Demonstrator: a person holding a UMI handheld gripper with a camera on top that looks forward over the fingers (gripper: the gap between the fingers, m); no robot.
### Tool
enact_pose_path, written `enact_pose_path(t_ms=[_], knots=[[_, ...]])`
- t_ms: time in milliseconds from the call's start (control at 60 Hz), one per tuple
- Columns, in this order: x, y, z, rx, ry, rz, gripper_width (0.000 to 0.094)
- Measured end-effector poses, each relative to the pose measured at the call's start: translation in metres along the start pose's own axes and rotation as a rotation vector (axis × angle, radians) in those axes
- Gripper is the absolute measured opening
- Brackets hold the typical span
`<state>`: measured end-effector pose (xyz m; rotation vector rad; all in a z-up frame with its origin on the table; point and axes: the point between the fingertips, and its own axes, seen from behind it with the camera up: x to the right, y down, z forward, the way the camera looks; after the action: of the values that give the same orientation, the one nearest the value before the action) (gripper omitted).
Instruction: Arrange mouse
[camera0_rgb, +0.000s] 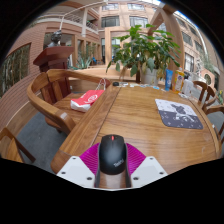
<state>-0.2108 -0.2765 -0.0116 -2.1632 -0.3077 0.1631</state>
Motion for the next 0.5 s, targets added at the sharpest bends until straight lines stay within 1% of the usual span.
enact_pose_path(t_ms=[67, 133, 200, 283, 350, 400, 450, 483, 500], knots=[[-0.003, -0.014, 0.000, 0.007, -0.030, 0.022, 0.0347], [-0.003, -0.052, -0.014, 0.072, -0.072, 0.044, 0.0347], [0.003, -0.112, -0.036, 0.180, -0.121, 0.069, 0.0348], [0.028, -0.200, -0.071, 0.352, -0.152, 0.089, 0.0348], [0.062, -0.267, -0.101, 0.488, -0.144, 0.096, 0.0346], [0.095, -0.292, -0.102, 0.553, -0.115, 0.086, 0.0345], [0.137, -0.304, -0.095, 0.571, -0.065, 0.097, 0.0344], [0.158, -0.307, -0.074, 0.541, -0.022, 0.102, 0.0343], [0.177, -0.298, -0.065, 0.528, -0.005, 0.105, 0.0343]])
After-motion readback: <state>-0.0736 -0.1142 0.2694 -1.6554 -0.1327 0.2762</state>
